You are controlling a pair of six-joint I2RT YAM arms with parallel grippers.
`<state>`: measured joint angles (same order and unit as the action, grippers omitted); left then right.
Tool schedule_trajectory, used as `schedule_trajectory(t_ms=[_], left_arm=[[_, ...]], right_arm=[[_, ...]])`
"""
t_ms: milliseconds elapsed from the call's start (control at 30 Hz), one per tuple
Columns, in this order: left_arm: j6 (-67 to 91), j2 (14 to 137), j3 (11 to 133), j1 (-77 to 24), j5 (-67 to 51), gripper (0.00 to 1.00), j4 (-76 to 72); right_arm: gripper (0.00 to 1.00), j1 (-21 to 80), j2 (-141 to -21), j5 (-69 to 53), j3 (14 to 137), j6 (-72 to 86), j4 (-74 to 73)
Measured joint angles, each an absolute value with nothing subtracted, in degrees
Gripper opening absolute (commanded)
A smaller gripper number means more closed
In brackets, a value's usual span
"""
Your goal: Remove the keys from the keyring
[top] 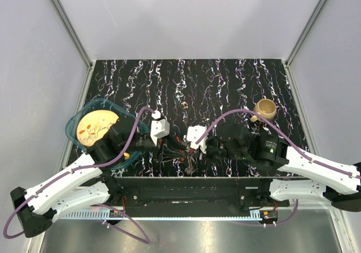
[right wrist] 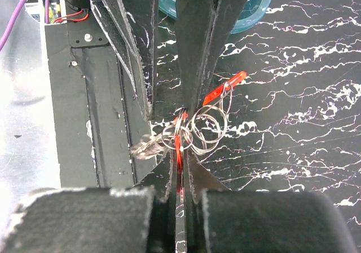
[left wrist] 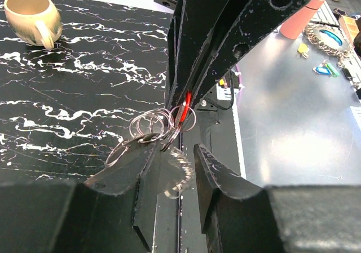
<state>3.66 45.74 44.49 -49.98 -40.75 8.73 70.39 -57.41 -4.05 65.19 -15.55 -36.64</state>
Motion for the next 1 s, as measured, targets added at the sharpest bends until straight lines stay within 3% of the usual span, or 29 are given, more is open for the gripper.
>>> schedule_trajectory(t_ms=[667, 1000], left_arm=[[3.68, 47.88, 44.49, -50.00, -45.12, 0.32, 6.98], [3.42, 48.16, 44.49, -50.19, -45.87, 0.11, 6.83]], right_arm=[[0.00, 70.87, -57.41, -4.05, 65.19, -16.12, -36.67], [0.00, 70.91, -57.41, -4.01, 65.19, -16.32, -36.67]])
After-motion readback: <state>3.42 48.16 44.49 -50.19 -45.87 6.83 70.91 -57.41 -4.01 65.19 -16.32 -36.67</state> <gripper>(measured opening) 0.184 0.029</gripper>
